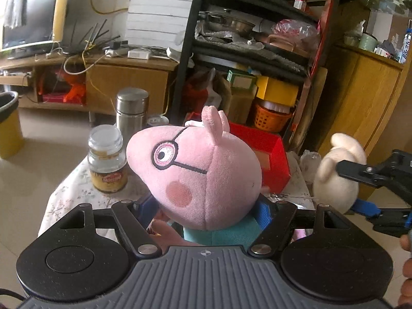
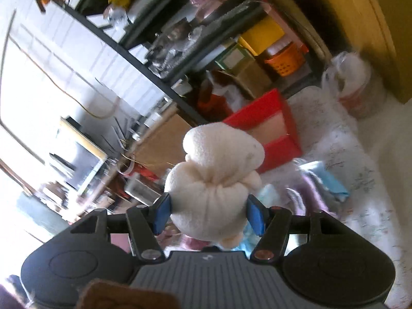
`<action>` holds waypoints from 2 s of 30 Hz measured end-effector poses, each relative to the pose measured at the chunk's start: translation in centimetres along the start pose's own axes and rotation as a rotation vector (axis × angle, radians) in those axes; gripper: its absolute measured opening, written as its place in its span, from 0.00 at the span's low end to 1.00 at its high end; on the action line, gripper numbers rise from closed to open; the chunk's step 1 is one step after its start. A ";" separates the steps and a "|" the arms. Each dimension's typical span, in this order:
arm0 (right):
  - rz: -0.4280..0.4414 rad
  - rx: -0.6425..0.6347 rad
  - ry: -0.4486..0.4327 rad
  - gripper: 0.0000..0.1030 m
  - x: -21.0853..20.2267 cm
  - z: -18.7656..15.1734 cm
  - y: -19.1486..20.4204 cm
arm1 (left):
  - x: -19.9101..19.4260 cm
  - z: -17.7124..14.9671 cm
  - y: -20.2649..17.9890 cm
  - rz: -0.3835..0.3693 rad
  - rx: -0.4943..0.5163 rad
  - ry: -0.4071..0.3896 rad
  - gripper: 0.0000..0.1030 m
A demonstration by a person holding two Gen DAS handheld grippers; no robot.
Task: Organize soft objects
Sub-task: 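Lift both plush toys and carry them toward the red box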
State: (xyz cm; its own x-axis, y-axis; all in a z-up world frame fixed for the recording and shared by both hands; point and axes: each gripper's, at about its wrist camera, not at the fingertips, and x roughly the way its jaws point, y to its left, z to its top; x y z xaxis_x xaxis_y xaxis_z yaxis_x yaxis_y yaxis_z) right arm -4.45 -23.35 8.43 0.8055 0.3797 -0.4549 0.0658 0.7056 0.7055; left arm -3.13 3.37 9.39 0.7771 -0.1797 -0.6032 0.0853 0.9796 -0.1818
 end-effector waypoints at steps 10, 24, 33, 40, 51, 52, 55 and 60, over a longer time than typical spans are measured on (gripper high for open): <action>0.026 -0.003 -0.027 0.32 0.6 1.4 0.5 | 1.3 0.3 -0.3 -0.016 0.032 -0.018 0.71; 0.023 -0.070 -0.042 0.32 3.3 4.4 2.6 | 2.4 2.1 -1.9 -0.063 0.153 -0.085 0.71; 0.096 -0.087 -0.014 0.32 5.2 6.4 4.3 | 5.4 3.1 -3.1 -0.055 0.240 -0.067 0.71; 0.062 -0.098 -0.013 0.32 7.7 8.4 4.1 | 6.7 3.6 -3.4 -0.087 0.254 -0.061 0.71; -0.092 -0.028 -0.055 0.32 11.7 12.0 0.8 | 7.3 5.4 -3.7 -0.140 0.252 -0.111 0.71; -0.084 -0.009 -0.059 0.32 11.7 12.4 0.6 | 7.5 5.7 -3.8 -0.140 0.257 -0.111 0.71; -0.065 -0.011 -0.073 0.32 11.7 13.3 1.0 | 8.2 6.2 -4.1 -0.135 0.271 -0.107 0.71; -0.022 -0.054 -0.063 0.32 12.4 13.6 2.8 | 9.8 6.1 -5.4 -0.150 0.352 -0.071 0.71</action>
State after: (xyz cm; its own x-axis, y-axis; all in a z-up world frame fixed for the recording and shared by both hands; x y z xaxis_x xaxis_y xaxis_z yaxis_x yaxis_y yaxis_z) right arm 13.74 -24.75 12.13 0.8396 0.3270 -0.4337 0.0533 0.7450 0.6649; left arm 7.87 -3.15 9.19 0.7801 -0.3286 -0.5324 0.4001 0.9162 0.0208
